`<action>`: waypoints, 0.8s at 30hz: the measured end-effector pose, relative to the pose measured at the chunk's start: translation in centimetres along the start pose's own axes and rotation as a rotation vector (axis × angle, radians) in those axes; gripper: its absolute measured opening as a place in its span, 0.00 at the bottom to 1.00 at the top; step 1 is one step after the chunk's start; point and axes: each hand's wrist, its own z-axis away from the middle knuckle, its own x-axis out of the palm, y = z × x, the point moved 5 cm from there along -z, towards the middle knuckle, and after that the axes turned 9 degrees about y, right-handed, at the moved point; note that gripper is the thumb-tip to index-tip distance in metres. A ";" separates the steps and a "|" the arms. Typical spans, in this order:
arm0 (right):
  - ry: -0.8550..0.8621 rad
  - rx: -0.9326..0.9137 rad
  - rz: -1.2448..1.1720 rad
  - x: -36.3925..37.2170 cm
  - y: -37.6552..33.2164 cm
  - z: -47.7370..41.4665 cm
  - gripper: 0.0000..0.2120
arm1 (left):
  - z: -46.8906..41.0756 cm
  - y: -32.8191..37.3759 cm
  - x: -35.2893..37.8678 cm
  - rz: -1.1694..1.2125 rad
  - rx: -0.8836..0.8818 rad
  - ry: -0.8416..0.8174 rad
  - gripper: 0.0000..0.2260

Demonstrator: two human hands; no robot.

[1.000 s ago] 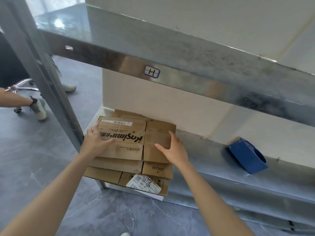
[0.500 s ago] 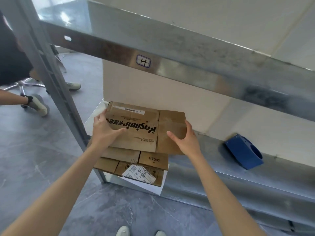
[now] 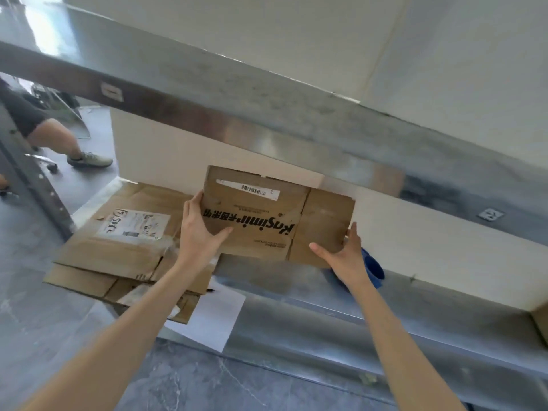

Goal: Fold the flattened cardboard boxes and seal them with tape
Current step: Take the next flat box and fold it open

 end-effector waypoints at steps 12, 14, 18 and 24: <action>-0.046 -0.099 -0.060 -3.2 6.0 -1.4 0.47 | 5.7 -1.2 5.2 0.094 -0.093 -0.145 0.36; -0.109 -0.120 -0.050 -2.2 6.1 -0.9 0.48 | 5.9 -1.8 5.4 0.118 -0.131 -0.168 0.37; -0.250 -0.137 -0.052 -0.8 6.5 0.6 0.54 | 6.0 -2.7 5.2 0.106 -0.150 -0.186 0.37; -0.203 -0.102 -0.052 -0.7 5.6 0.6 0.53 | 6.2 -3.4 4.2 0.088 -0.108 -0.160 0.35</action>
